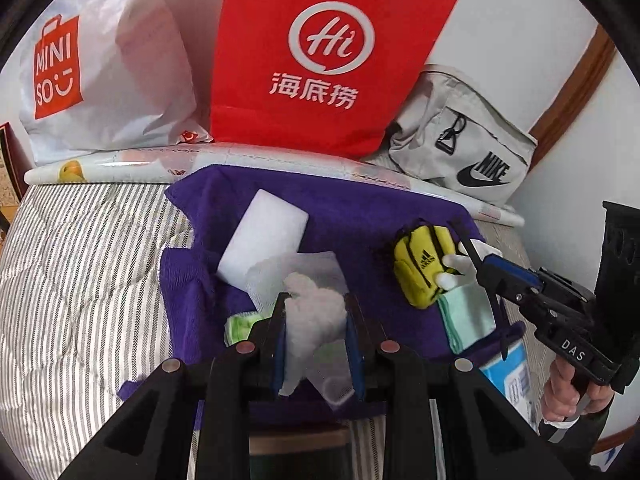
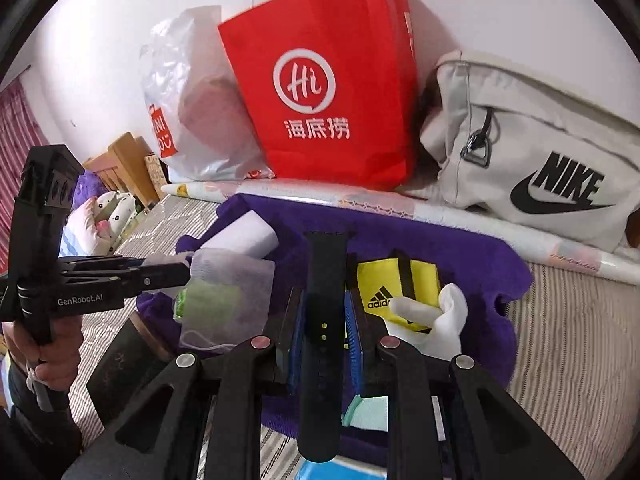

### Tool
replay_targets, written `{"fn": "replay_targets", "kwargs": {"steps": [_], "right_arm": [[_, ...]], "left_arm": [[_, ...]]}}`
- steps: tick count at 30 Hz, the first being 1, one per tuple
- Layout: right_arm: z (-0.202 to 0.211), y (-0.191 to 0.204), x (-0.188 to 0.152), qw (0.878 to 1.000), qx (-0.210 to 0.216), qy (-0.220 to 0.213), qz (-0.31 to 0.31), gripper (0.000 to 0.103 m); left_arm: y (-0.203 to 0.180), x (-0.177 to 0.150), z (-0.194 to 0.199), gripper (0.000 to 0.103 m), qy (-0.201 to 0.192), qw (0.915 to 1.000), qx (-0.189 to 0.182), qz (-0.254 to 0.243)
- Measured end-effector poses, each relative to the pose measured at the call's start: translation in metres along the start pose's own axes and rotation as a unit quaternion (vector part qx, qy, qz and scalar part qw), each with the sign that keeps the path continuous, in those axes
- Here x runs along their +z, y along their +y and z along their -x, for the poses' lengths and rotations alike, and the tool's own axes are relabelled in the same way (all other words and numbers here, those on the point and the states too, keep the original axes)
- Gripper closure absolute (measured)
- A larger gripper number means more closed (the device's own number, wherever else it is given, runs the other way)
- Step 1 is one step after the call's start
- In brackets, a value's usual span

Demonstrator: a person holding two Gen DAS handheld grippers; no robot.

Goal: Organize soft objects

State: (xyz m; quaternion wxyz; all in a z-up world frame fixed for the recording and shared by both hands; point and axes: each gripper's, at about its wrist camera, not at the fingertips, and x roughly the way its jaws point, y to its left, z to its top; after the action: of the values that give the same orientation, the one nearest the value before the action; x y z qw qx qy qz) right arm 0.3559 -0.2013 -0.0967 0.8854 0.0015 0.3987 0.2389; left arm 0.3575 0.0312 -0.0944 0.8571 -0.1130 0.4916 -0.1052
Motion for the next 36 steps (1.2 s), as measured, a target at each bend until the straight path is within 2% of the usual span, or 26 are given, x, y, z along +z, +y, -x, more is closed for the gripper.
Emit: {"fn": "replay_targets", "kwargs": {"steps": [6, 9, 25, 28, 30, 36], "right_arm": [[-0.018, 0.001, -0.002, 1.000, -0.010, 0.022, 0.010, 0.083], [-0.027, -0.003, -0.003, 0.999, -0.015, 0.037, 0.003, 0.083], [-0.051, -0.015, -0.003, 0.996, -0.038, 0.080, -0.017, 0.082], [-0.052, -0.017, -0.003, 0.996, -0.039, 0.082, -0.023, 0.082], [-0.050, -0.018, -0.003, 0.996, -0.039, 0.082, -0.025, 0.081], [-0.028, -0.009, -0.006, 0.997, -0.044, 0.066, -0.020, 0.066]], "left_arm": [[0.011, 0.004, -0.013, 0.079, 0.007, 0.9999, 0.000, 0.008], [0.014, 0.007, -0.018, 0.079, 0.009, 0.9998, 0.015, 0.006], [0.020, 0.008, -0.025, 0.076, 0.024, 0.9997, 0.005, 0.006], [0.022, 0.008, -0.024, 0.071, 0.021, 0.9998, -0.001, 0.005], [0.021, 0.008, -0.024, 0.057, 0.024, 0.9997, 0.000, 0.003], [0.021, 0.005, -0.012, 0.043, 0.014, 0.9998, 0.016, -0.001]]}}
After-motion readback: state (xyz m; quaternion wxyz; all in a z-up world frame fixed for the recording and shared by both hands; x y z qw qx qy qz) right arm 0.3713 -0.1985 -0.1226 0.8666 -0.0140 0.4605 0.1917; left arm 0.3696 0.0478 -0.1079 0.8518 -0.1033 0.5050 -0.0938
